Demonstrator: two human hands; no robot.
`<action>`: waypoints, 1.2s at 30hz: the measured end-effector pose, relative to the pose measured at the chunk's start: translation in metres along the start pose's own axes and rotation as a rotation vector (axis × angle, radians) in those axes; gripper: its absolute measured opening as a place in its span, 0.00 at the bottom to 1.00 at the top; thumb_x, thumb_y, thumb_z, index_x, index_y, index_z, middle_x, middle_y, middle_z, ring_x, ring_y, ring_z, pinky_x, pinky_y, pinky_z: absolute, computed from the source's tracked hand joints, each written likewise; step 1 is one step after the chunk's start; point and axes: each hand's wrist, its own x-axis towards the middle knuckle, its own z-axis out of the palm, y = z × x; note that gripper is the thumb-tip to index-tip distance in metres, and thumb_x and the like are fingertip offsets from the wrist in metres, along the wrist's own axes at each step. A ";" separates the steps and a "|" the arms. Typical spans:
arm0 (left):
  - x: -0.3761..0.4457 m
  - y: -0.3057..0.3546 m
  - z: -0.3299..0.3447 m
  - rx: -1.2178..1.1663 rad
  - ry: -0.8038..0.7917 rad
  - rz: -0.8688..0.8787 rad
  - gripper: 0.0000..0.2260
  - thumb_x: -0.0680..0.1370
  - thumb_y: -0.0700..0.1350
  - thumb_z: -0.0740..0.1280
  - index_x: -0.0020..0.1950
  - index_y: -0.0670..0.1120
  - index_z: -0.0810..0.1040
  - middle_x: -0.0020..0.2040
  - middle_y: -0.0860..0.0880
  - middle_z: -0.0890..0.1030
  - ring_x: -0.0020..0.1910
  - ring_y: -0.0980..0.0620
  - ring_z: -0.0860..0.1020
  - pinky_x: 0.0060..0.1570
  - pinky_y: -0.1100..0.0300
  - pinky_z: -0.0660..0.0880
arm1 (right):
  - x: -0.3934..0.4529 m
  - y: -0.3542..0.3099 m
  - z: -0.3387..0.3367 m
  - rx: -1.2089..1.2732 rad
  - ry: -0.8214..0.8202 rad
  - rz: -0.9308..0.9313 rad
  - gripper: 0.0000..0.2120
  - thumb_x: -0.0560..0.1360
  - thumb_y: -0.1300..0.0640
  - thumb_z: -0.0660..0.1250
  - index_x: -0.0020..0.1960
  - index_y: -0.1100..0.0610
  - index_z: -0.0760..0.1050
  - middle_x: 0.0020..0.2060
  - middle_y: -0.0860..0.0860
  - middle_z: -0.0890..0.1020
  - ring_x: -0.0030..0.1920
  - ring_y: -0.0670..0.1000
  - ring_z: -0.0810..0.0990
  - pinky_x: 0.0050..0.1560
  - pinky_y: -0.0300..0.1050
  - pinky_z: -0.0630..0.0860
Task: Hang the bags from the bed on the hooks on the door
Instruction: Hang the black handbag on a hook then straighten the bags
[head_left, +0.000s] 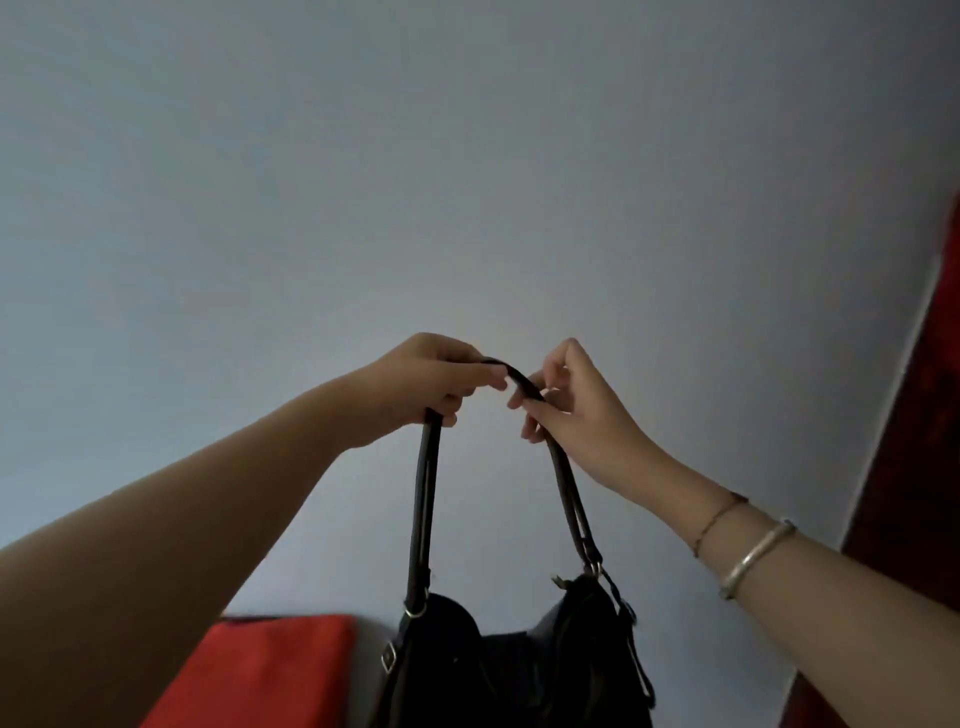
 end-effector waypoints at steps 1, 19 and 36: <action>0.025 0.003 0.014 -0.045 -0.049 0.020 0.11 0.73 0.45 0.70 0.52 0.40 0.79 0.26 0.56 0.68 0.24 0.56 0.65 0.32 0.62 0.69 | 0.003 0.008 -0.025 -0.063 0.059 -0.002 0.17 0.75 0.68 0.59 0.38 0.47 0.61 0.42 0.50 0.83 0.34 0.50 0.79 0.38 0.46 0.77; 0.269 0.184 0.326 -0.583 -0.825 0.598 0.13 0.78 0.30 0.58 0.41 0.42 0.78 0.38 0.47 0.78 0.31 0.57 0.74 0.34 0.66 0.73 | -0.088 0.040 -0.348 -1.061 0.728 0.369 0.24 0.71 0.67 0.57 0.53 0.38 0.61 0.40 0.51 0.73 0.36 0.51 0.76 0.35 0.50 0.76; 0.332 0.395 0.557 -0.232 -0.368 1.324 0.21 0.73 0.33 0.62 0.61 0.53 0.72 0.56 0.53 0.72 0.41 0.50 0.77 0.43 0.51 0.79 | -0.163 -0.120 -0.638 -1.492 1.032 0.162 0.20 0.75 0.69 0.56 0.47 0.44 0.73 0.37 0.39 0.75 0.30 0.33 0.74 0.28 0.28 0.69</action>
